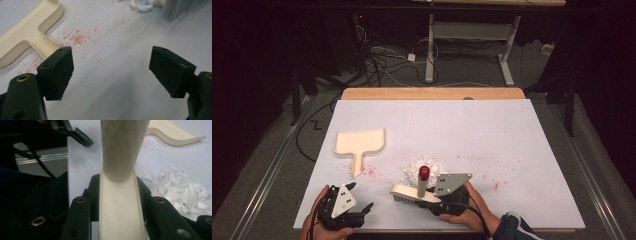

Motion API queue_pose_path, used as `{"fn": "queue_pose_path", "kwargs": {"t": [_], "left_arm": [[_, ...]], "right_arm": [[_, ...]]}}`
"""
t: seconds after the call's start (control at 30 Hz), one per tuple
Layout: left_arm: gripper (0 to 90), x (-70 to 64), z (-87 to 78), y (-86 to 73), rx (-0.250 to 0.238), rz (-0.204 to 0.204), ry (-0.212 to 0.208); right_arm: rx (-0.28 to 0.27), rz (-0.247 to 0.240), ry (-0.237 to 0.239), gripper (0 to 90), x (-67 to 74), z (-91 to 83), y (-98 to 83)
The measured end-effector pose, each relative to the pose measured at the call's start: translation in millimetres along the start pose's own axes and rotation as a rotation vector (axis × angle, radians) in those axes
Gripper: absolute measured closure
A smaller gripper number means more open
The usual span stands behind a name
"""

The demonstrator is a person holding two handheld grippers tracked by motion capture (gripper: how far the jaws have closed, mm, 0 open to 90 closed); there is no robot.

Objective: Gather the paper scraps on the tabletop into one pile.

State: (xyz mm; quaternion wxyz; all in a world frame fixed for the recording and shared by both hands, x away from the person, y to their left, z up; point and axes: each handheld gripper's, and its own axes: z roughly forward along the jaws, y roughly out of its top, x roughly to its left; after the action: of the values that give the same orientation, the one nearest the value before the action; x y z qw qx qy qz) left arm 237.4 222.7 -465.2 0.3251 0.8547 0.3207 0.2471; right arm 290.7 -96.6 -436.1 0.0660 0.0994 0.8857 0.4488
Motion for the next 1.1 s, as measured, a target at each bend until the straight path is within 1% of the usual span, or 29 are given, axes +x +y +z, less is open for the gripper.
{"fn": "queue_pose_path", "kwargs": {"t": [0.03,0.07,0.1,0.13,0.17,0.2,0.23,0.27,0.33,0.4,0.47,0.53,0.57,0.63,0.67,0.7,0.73,0.77,0.8,0.9,0.93,0.97,1.0,1.03,1.07,1.1], "left_arm": [[18.9,-0.8,0.4,-0.4,0.008,-0.011,-0.009],[18.9,-0.8,0.4,-0.4,0.008,-0.011,-0.009],[18.9,-1.0,1.7,-0.5,0.008,0.004,-0.011],[18.9,-1.0,1.7,-0.5,0.008,0.004,-0.011],[18.9,-2.3,2.9,-1.1,0.012,0.007,-0.019],[18.9,-2.3,2.9,-1.1,0.012,0.007,-0.019],[18.9,-4.0,4.2,-1.7,0.021,0.015,-0.029],[18.9,-5.4,4.9,-1.9,0.031,0.009,-0.038],[18.9,-6.5,5.8,-1.7,0.033,0.012,-0.042],[18.9,-9.1,7.1,-0.7,0.038,0.024,-0.049],[18.9,-9.9,7.5,-0.5,0.039,0.026,-0.05],[18.9,-11.1,8.1,-0.2,0.042,0.029,-0.057],[18.9,-12.3,8.8,0.0,0.048,0.038,-0.058],[18.9,-12.4,8.8,-0.1,0.048,0.039,-0.059],[18.9,-12.1,8.7,-0.2,0.048,0.038,-0.058],[18.9,-11.8,8.5,-0.3,0.047,0.036,-0.058],[18.9,-11.8,8.5,-0.3,0.047,0.036,-0.058],[18.9,-11.6,8.3,-0.2,0.047,0.037,-0.057],[18.9,-11.6,8.3,-0.2,0.047,0.037,-0.057],[18.9,-12.1,8.9,0.5,0.047,0.039,-0.058],[18.9,-12.5,9.7,1.0,0.047,0.039,-0.059],[18.9,-12.5,9.7,1.0,0.047,0.039,-0.059],[18.9,-12.5,10.2,1.2,0.047,0.039,-0.059],[18.9,-12.3,11.4,1.8,0.047,0.048,-0.057],[18.9,-12.3,11.4,1.8,0.047,0.048,-0.057],[18.9,-12.8,12.7,1.8,0.055,0.041,-0.063]], "right_arm": [[0.003,0.015,-0.002,68.1,-2.1,4.3,0.1],[0.007,0.017,-0.012,68.1,-4.7,7.6,0.6],[0.008,0.018,-0.04,68.1,-7.3,9.3,1.1],[0.008,0.018,-0.04,68.1,-7.3,9.3,1.1],[0.007,0.048,-0.08,68.1,-15.1,9.5,0.8],[0.009,0.055,-0.104,68.1,-19.4,8.3,-0.2],[0.012,0.075,-0.127,68.1,-23.3,6.4,-1.2],[0.011,0.092,-0.143,68.1,-27.4,4.4,-2.2],[0.009,0.106,-0.174,68.1,-33.5,0.9,-3.4],[-0.006,0.118,-0.168,68.1,-36.2,-2.6,-3.9],[-0.011,0.118,-0.16,68.0,-36.2,-4.6,-3.5],[-0.031,0.11,-0.143,68.0,-33.1,-14.6,0.5],[-0.036,0.106,-0.146,68.0,-31.5,-19.8,2.0],[-0.054,0.101,-0.142,67.9,-28.9,-33.0,4.6],[-0.066,0.102,-0.144,67.9,-28.1,-40.9,5.7],[-0.077,0.103,-0.156,67.9,-27.8,-49.4,6.7],[-0.077,0.103,-0.156,67.9,-27.8,-49.4,6.7],[-0.09,0.114,-0.185,67.9,-29.2,-65.9,8.5],[-0.09,0.114,-0.185,67.9,-29.2,-65.9,8.5],[-0.106,0.131,-0.269,67.9,-35.1,-85.8,7.7],[-0.109,0.16,-0.335,67.9,-42.8,-93.0,3.7],[-0.099,0.175,-0.377,67.9,-47.0,-94.4,1.0],[-0.099,0.175,-0.377,67.9,-47.0,-94.4,1.0],[-0.073,0.189,-0.463,67.9,-55.2,-92.0,-5.5],[-0.054,0.199,-0.499,67.9,-59.1,-88.7,-8.6],[-0.036,0.205,-0.524,68.0,-63.2,-84.1,-11.4]]}}
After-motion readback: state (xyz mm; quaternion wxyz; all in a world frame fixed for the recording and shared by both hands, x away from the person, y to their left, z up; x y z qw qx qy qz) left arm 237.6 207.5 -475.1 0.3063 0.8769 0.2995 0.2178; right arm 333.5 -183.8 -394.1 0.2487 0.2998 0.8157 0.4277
